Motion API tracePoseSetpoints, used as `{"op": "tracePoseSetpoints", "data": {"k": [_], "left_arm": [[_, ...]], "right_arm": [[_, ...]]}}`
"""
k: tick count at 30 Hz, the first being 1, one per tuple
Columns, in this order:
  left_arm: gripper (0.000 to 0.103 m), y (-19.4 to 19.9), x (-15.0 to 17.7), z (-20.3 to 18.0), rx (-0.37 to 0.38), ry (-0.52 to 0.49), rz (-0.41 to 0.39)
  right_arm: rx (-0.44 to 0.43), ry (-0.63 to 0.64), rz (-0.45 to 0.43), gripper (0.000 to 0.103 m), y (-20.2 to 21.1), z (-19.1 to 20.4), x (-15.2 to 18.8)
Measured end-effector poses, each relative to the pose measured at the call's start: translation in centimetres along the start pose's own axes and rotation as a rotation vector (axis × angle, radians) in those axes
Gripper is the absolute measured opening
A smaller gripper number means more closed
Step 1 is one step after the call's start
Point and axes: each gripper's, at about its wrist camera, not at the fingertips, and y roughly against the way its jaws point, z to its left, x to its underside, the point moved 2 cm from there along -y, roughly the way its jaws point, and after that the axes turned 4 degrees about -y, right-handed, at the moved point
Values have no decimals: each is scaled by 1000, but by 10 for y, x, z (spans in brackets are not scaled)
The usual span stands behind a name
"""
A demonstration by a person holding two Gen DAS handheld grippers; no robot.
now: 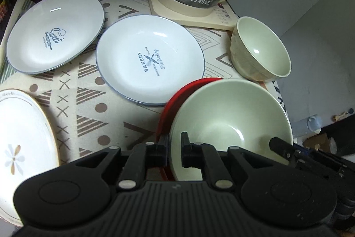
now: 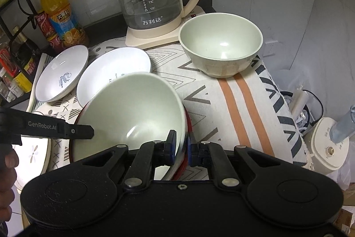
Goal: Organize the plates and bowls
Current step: 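Lower the green bowl into the red bowl and open both grippers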
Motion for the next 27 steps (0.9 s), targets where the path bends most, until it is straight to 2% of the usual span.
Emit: {"op": "tracePoseSetpoints", "data": {"k": [8, 11, 14, 15, 16, 19, 20, 22, 24, 27], "left_arm": [[8, 22, -11, 0, 18, -1, -57], [14, 24, -13, 0, 4, -9, -57], [26, 27, -13, 0, -2, -14, -58], [35, 27, -13, 0, -4, -19, -60], [42, 28, -14, -1, -5, -21, -65], [55, 30, -15, -5, -11, -31, -76], [57, 31, -15, -7, -15, -37, -77], [63, 31, -16, -11, -16, -47, -84], [66, 30, -17, -17, -9, -63, -89], [71, 27, -20, -25, -4, -85, -85]], "right_arm": [[-2, 3, 1, 8, -3, 3, -4], [-10, -12, 16, 9, -4, 3, -4], [-17, -30, 12, 17, -1, 2, -4], [-13, -33, 10, 18, 0, 1, -5], [-28, -41, 6, 18, 2, 1, -5], [-57, -56, -5, 20, 10, -1, -7], [-58, -56, -11, 22, 12, -1, -7], [-57, -69, -20, 38, 16, -3, -8], [-58, -89, -36, 47, 21, -8, -9], [-51, -117, -58, 55, 26, -16, -11]]}}
